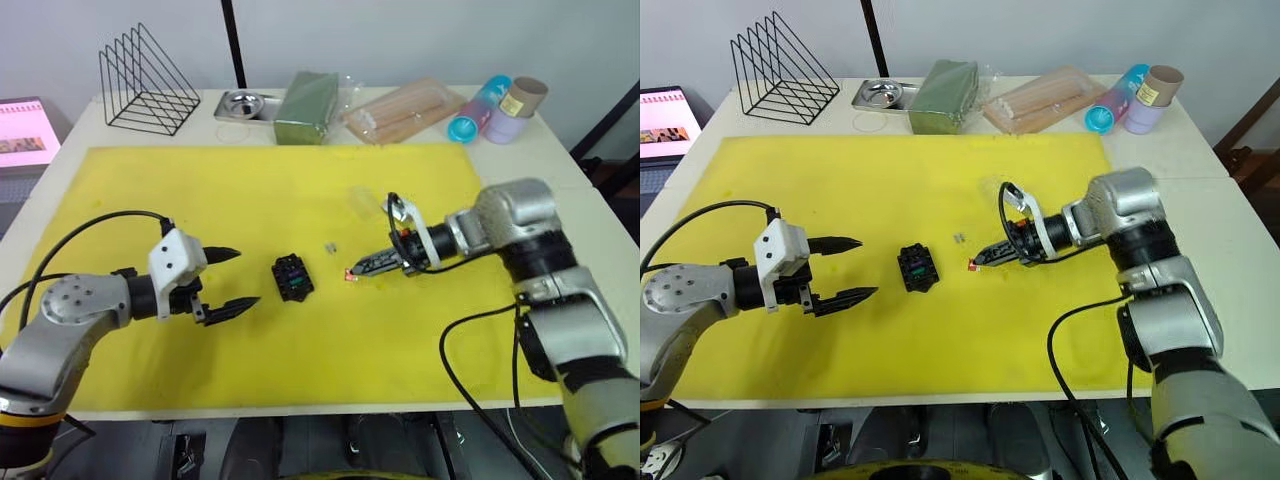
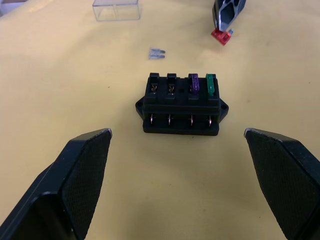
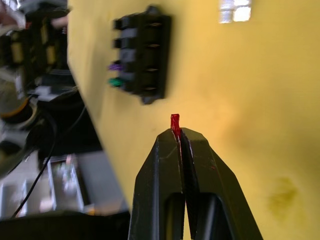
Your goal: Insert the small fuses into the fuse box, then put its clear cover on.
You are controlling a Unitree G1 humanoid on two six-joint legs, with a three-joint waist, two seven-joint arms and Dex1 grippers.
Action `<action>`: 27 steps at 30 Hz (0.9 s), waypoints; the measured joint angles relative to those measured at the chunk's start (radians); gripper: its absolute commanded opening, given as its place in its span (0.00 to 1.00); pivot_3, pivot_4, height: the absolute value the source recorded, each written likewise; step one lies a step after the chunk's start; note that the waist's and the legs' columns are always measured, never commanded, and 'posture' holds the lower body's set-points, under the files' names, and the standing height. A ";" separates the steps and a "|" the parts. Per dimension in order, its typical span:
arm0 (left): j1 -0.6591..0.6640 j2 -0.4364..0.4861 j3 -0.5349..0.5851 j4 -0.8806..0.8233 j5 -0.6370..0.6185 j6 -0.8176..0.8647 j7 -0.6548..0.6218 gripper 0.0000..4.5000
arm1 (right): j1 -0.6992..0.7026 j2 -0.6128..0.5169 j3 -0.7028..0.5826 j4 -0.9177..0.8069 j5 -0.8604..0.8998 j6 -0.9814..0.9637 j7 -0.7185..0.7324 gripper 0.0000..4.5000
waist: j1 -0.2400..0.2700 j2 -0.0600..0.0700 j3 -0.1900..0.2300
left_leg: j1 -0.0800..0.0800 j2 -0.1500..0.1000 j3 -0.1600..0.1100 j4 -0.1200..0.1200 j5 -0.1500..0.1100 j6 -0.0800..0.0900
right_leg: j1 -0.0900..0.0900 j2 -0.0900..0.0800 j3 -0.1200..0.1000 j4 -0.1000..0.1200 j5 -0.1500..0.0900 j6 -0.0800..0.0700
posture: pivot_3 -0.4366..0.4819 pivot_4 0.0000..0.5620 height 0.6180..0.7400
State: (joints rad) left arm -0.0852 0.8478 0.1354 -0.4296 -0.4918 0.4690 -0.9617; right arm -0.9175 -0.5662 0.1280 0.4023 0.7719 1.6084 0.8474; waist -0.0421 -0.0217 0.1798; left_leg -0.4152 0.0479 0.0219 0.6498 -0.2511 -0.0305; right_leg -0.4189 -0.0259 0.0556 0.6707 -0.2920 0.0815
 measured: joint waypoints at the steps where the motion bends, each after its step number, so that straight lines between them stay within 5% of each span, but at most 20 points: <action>1: 0.000 0.000 0.000 0.002 0.000 -0.001 -0.001 1.00 | 0.025 0.007 -0.037 -0.013 0.042 0.000 -0.074 0.00 | 0.000 0.000 0.000 | 0.000 0.000 0.000 0.000 0.000 0.000 | 0.000 0.000 0.000 0.000 0.000 0.000 | 0.48 0.27 1.00; 4: -0.013 -0.002 -0.003 0.011 0.001 -0.005 -0.005 1.00 | 0.126 0.048 -0.175 -0.084 0.237 0.000 -0.374 0.00 | -0.002 0.000 0.000 | 0.000 0.000 0.000 -0.001 0.000 0.000 | 0.000 0.001 0.000 0.000 0.000 0.000 | 0.48 0.27 1.00; 11: -0.027 -0.003 -0.005 0.021 0.002 -0.007 -0.019 1.00 | 0.286 0.086 -0.280 -0.210 0.686 -0.003 -0.888 0.00 | -0.003 0.000 0.000 | -0.001 0.001 0.000 -0.001 0.000 0.000 | 0.000 0.002 0.001 0.000 0.000 0.000 | 0.48 0.27 1.00; 16: -0.027 -0.004 -0.006 0.022 0.003 -0.008 -0.020 1.00 | 0.405 0.024 -0.186 -0.291 1.089 -0.197 -1.257 0.00 | -0.002 -0.001 0.000 | -0.001 0.001 -0.001 0.000 0.000 0.000 | 0.000 0.002 0.001 -0.001 0.000 0.000 | 0.48 0.27 1.00; 20: -0.027 -0.005 -0.006 0.022 0.003 -0.008 -0.020 1.00 | 0.448 0.000 -0.137 -0.365 1.175 -0.286 -1.355 0.00 | -0.003 -0.001 0.000 | -0.001 0.001 -0.001 0.000 0.000 0.000 | 0.000 0.002 0.001 -0.001 0.000 0.001 | 0.48 0.27 1.00; 27: -0.026 -0.007 -0.006 0.022 0.003 -0.008 -0.018 1.00 | 0.437 -0.028 -0.103 -0.389 1.194 -0.327 -1.377 0.44 | 0.000 -0.001 0.000 | -0.001 0.001 -0.001 0.000 0.000 0.000 | 0.000 0.002 0.001 -0.001 0.000 0.001 | 0.48 0.27 1.00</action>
State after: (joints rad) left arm -0.1108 0.8413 0.1298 -0.4078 -0.4888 0.4613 -0.9792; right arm -0.4809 -0.5940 0.0248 0.0137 1.9662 1.2813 -0.5293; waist -0.0424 -0.0224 0.1794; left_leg -0.4162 0.0492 0.0213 0.6498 -0.2510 -0.0304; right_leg -0.4187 -0.0237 0.0570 0.6694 -0.2919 0.0822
